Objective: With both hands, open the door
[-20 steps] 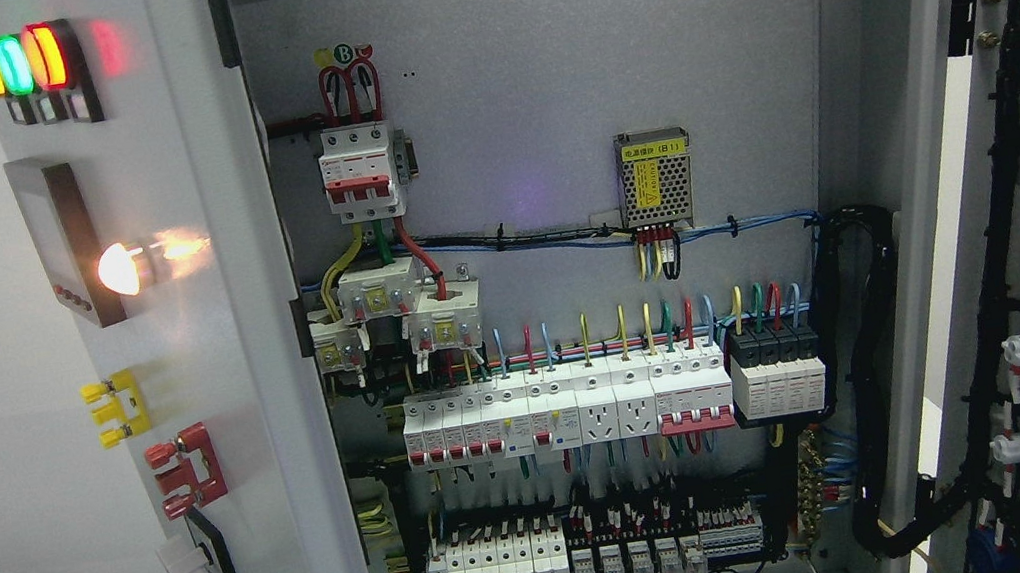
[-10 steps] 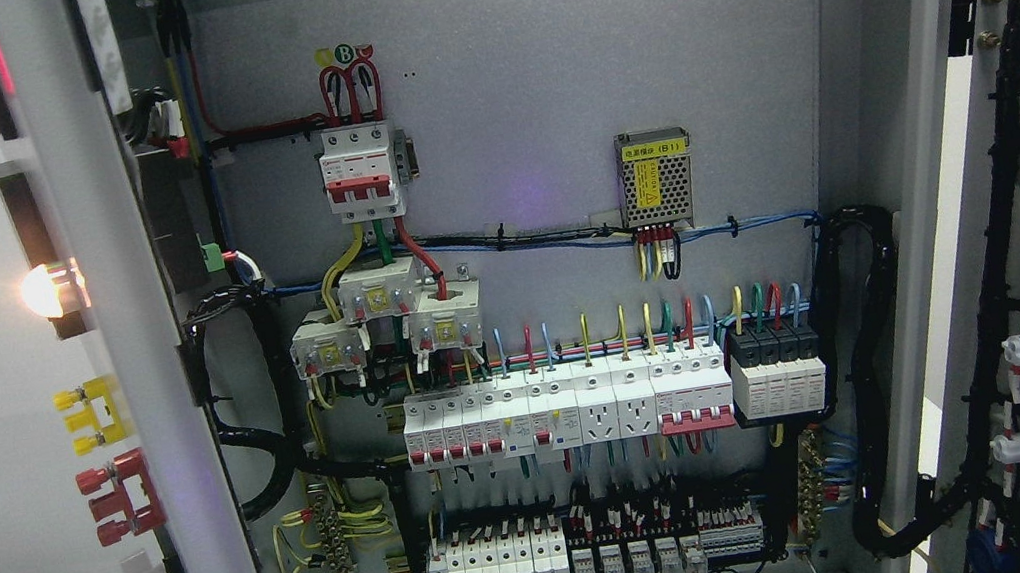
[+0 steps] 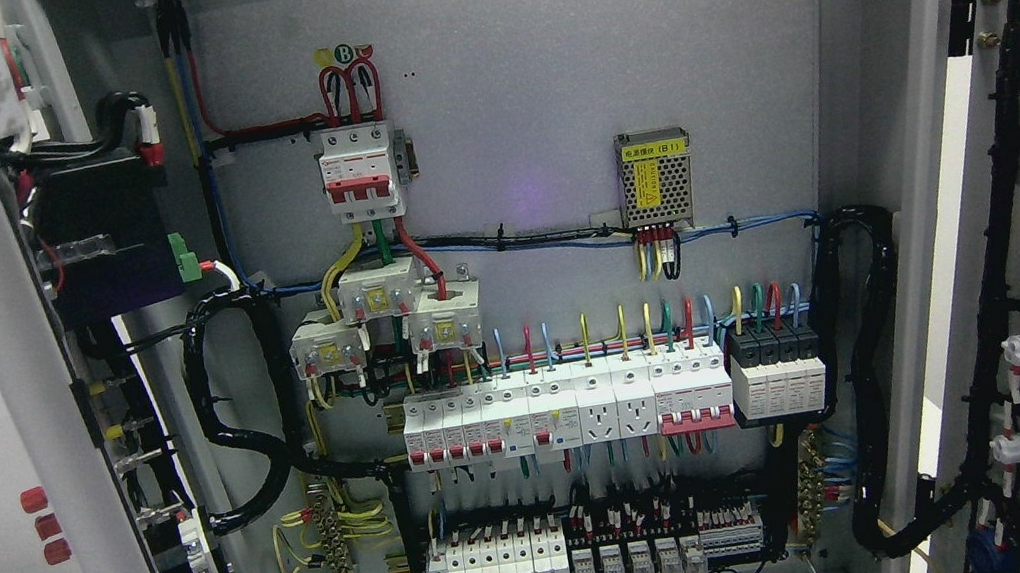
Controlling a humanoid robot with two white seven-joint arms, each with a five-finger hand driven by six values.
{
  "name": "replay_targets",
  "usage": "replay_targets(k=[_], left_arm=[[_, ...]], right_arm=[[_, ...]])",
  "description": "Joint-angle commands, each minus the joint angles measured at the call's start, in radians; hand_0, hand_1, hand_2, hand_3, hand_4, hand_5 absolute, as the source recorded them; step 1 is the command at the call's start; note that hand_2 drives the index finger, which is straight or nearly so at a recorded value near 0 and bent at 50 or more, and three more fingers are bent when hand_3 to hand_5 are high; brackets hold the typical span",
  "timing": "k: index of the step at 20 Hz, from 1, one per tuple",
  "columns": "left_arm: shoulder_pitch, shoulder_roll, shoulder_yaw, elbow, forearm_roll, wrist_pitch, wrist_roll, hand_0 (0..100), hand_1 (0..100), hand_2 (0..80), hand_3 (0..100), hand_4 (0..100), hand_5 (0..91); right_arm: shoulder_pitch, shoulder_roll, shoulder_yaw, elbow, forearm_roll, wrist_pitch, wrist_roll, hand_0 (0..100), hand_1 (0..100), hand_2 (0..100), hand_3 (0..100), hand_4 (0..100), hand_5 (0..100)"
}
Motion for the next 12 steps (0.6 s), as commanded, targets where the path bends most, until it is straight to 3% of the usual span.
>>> replay_targets(k=[1,12], left_arm=[[0.000,0.000,0.000,-0.005,0.000,-0.001,-0.001,0,0,0.0,0,3,0.0],[0.000,0.000,0.000,-0.005,0.000,-0.001,0.001,0,0,0.0,0,3,0.0]], right_arm=[[0.001,-0.020,0.039,0.015,0.004,0.003,-0.001,0,0,0,0,0,0],[-0.010,-0.017,0.071,0.017,0.022,0.011,-0.001,0,0,0,0,0,0]])
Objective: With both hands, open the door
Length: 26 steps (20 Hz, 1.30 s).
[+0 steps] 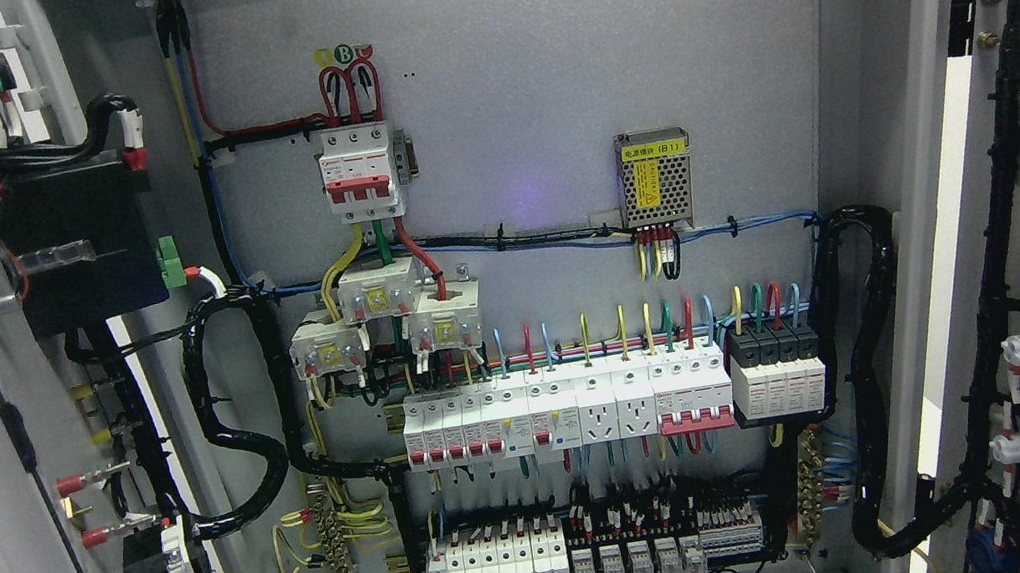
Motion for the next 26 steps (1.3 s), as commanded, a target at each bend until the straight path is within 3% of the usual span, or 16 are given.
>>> replay_targets(k=[1,14,20,22,26], left_arm=[[0.000,0.000,0.000,-0.005,0.000,-0.001,-0.001,0,0,0.0,0,3,0.0],[0.000,0.000,0.000,-0.005,0.001,-0.001,-0.001,0,0,0.0,0,3,0.0],[0.000,0.000,0.000,-0.005,0.000,-0.001,-0.001,0,0,0.0,0,3,0.0],[0.000,0.000,0.000,-0.005,0.000,-0.001,-0.001,0,0,0.0,0,3,0.0],[0.000,0.000,0.000,-0.005,0.000,-0.001,-0.001,0,0,0.0,0,3,0.0]], right_arm=[[-0.003,-0.020,0.037,0.005,0.012,0.008,0.001,0,0,0,0,0,0],[-0.003,-0.006,0.045,0.003,0.032,0.011,0.001,0,0,0,0,0,0],[0.004,-0.009,0.019,0.034,0.070,0.002,-0.013,0,0,0,0,0,0],[0.009,-0.013,-0.042,0.049,0.084,0.002,-0.042,0,0,0,0,0,0],[0.010,-0.009,-0.162,0.091,0.086,-0.003,-0.143,0,0,0,0,0,0]])
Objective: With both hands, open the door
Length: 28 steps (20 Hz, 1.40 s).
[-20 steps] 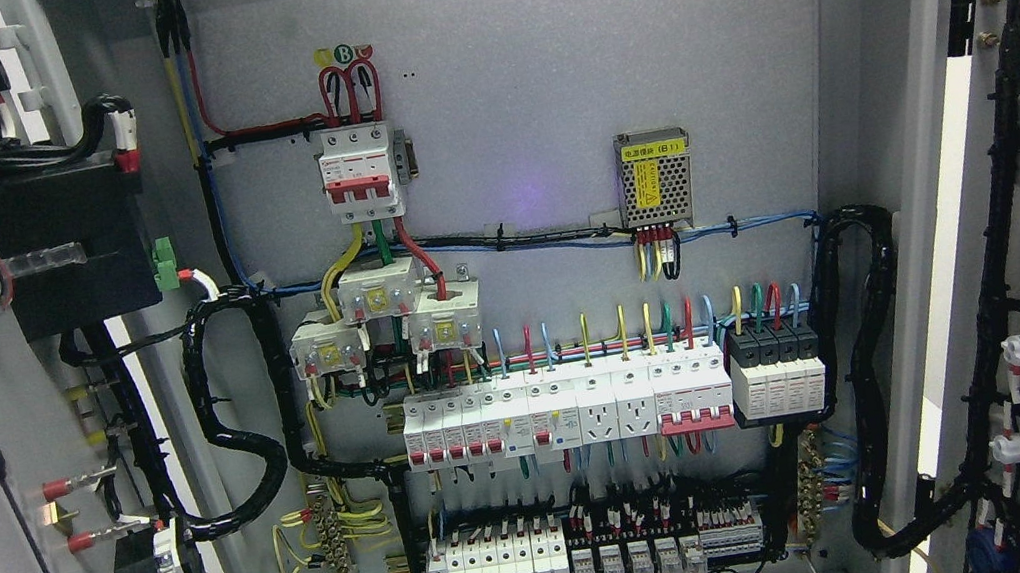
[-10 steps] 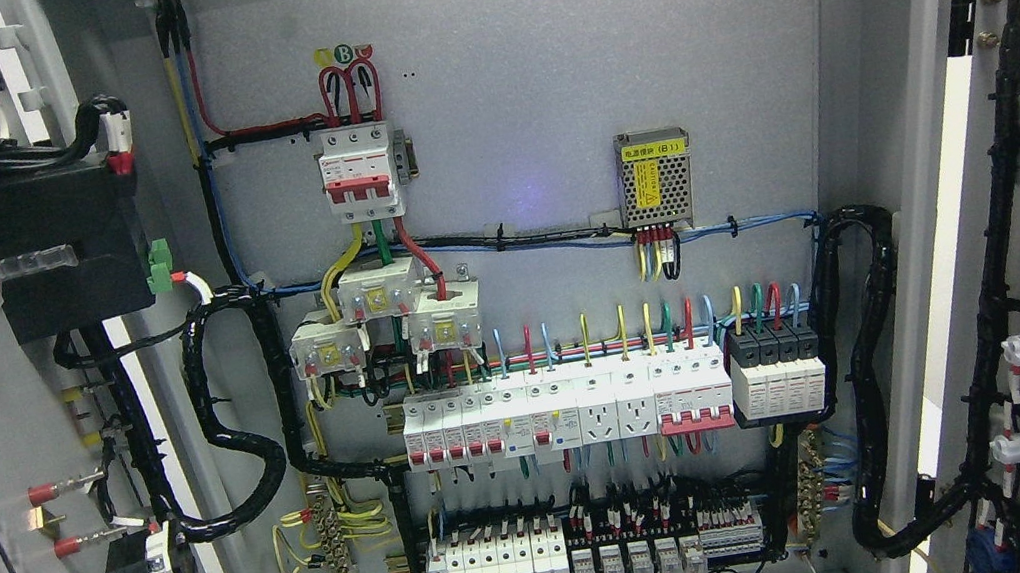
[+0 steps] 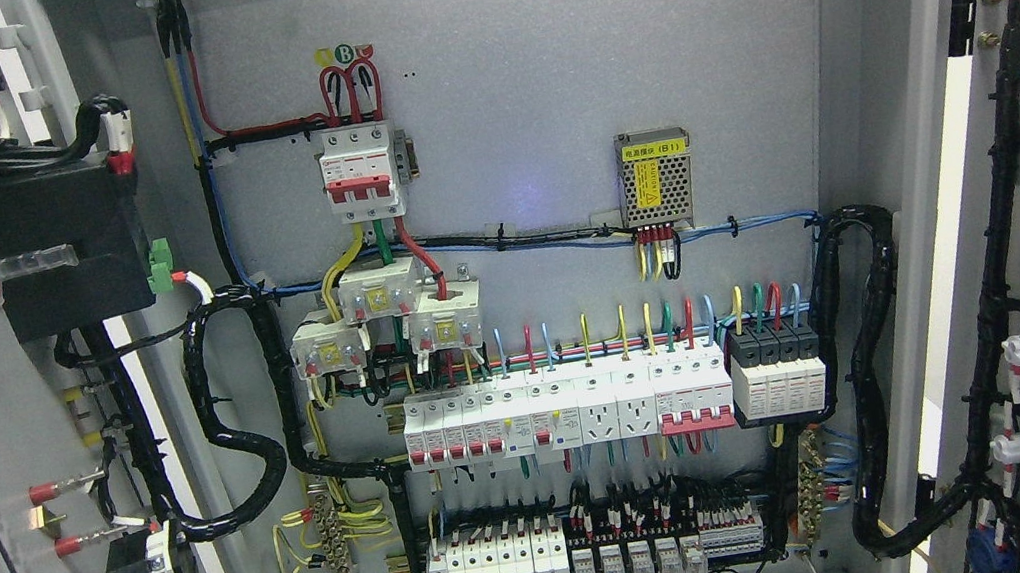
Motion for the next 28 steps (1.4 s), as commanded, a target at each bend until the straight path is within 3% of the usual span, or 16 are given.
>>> replay_targets(k=[1,4,9,11,15,16,22,26,28], left_arm=[[0.000,0.000,0.000,-0.005,0.000,-0.002,0.000,0,0,0.0,0,3,0.0],[0.000,0.000,0.000,-0.005,0.000,-0.002,-0.001,0,0,0.0,0,3,0.0],[0.000,0.000,0.000,-0.005,0.000,-0.002,0.000,0,0,0.0,0,3,0.0],[0.000,0.000,0.000,-0.005,0.000,-0.002,0.000,0,0,0.0,0,3,0.0],[0.000,0.000,0.000,-0.005,0.000,-0.002,-0.001,0,0,0.0,0,3,0.0],[0.000,0.000,0.000,-0.005,0.000,-0.002,-0.001,0,0,0.0,0,3,0.0],[0.000,0.000,0.000,-0.005,0.000,-0.002,-0.001,0,0,0.0,0,3,0.0],[0.000,0.000,0.000,-0.005,0.000,-0.002,-0.001,0,0,0.0,0,3,0.0],[0.000,0.000,0.000,-0.005,0.000,-0.002,-0.001,0,0,0.0,0,3,0.0]], right_arm=[[0.016,-0.013,-0.163,0.058,0.014,-0.003,-0.065,0,0,0,0,0,0],[0.057,-0.027,-0.186,0.058,0.014,-0.009,-0.077,0,0,0,0,0,0],[0.122,-0.035,-0.249,0.063,0.015,-0.093,-0.075,0,0,0,0,0,0],[0.163,-0.065,-0.260,0.060,0.020,-0.170,-0.083,0,0,0,0,0,0],[0.218,-0.111,-0.319,0.057,0.057,-0.236,-0.190,0,0,0,0,0,0],[0.235,-0.121,-0.330,0.049,0.058,-0.248,-0.201,0,0,0,0,0,0],[0.350,-0.214,-0.343,-0.002,0.058,-0.326,-0.207,0,0,0,0,0,0],[0.435,-0.225,-0.387,-0.002,0.057,-0.415,-0.249,0,0,0,0,0,0],[0.459,-0.256,-0.404,-0.006,0.057,-0.452,-0.250,0,0,0,0,0,0]])
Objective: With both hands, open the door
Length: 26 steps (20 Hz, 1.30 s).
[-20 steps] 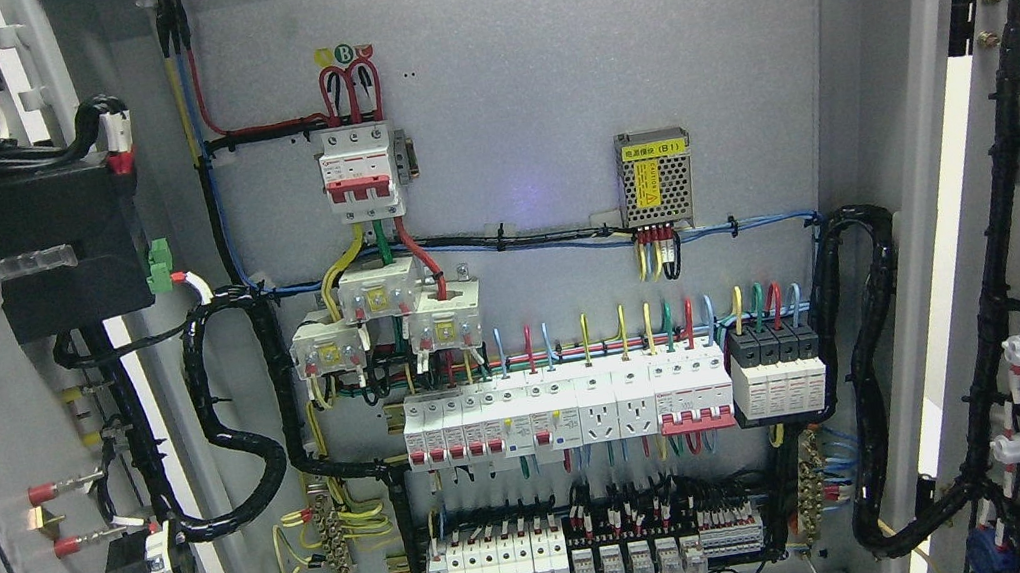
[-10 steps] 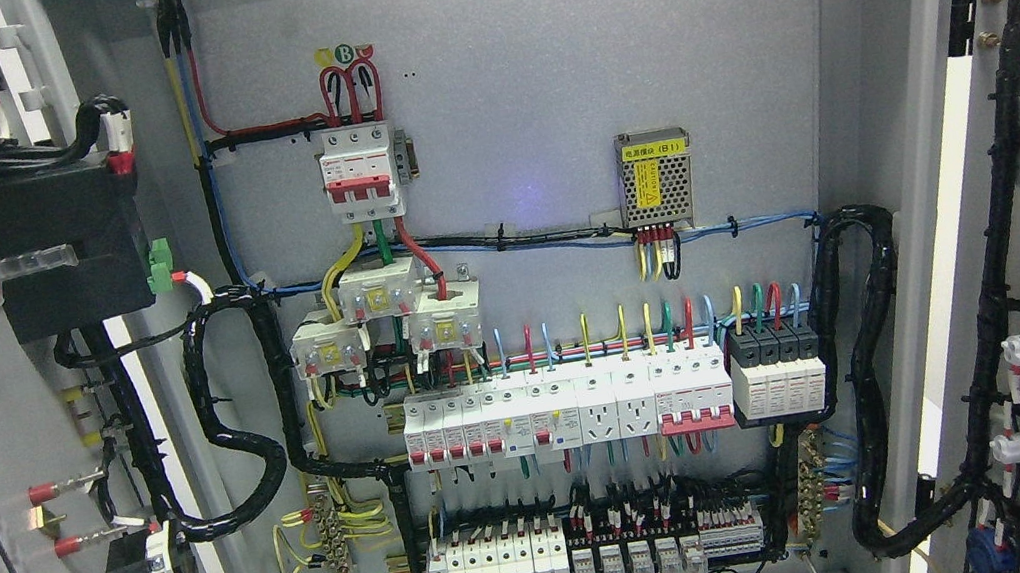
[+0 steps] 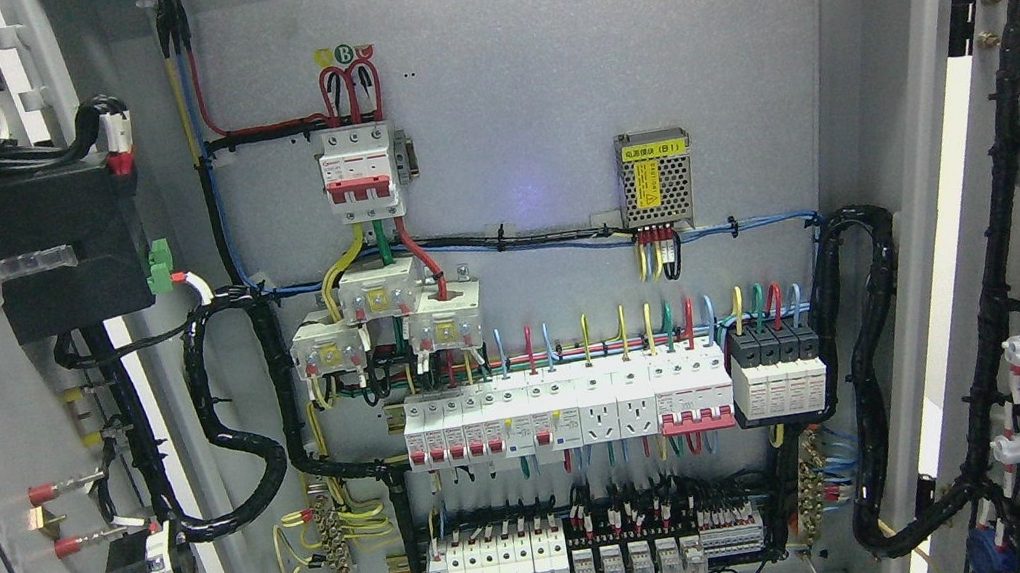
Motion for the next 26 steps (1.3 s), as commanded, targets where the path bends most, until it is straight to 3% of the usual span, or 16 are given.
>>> replay_targets(k=[1,4,9,12,16,20,23,26], left_arm=[[0.000,0.000,0.000,-0.005,0.000,0.000,0.000,0,0,0.0,0,3,0.0],[0.000,0.000,0.000,-0.005,0.000,0.000,0.000,0,0,0.0,0,3,0.0],[0.000,0.000,0.000,-0.005,0.000,0.000,0.000,0,0,0.0,0,3,0.0],[0.000,0.000,-0.002,-0.005,0.000,0.000,0.001,0,0,0.0,0,3,0.0],[-0.002,0.000,-0.002,-0.006,0.002,0.000,0.000,0,0,0.0,0,3,0.0],[-0.002,-0.002,-0.003,-0.043,-0.005,-0.002,-0.011,0,0,0.0,0,3,0.0],[0.012,-0.011,-0.014,-0.229,-0.009,0.000,-0.009,0,0,0.0,0,3,0.0],[0.089,-0.011,-0.128,-0.493,-0.012,0.009,-0.009,0,0,0.0,0,3,0.0]], right_arm=[[0.118,-0.119,-0.108,-0.031,0.002,-0.050,-0.009,0,0,0,0,0,0],[0.135,-0.127,-0.135,-0.032,0.000,-0.062,-0.007,0,0,0,0,0,0],[0.181,-0.142,-0.133,-0.032,0.000,-0.186,-0.006,0,0,0,0,0,0],[0.204,-0.174,-0.136,-0.037,0.002,-0.226,-0.007,0,0,0,0,0,0],[0.263,-0.210,-0.167,-0.052,0.002,-0.381,0.004,0,0,0,0,0,0],[0.336,-0.234,-0.191,-0.130,0.002,-0.383,0.008,0,0,0,0,0,0],[0.368,-0.240,-0.201,-0.156,0.003,-0.390,0.008,0,0,0,0,0,0],[0.383,-0.249,-0.225,-0.169,0.012,-0.397,0.008,0,0,0,0,0,0]])
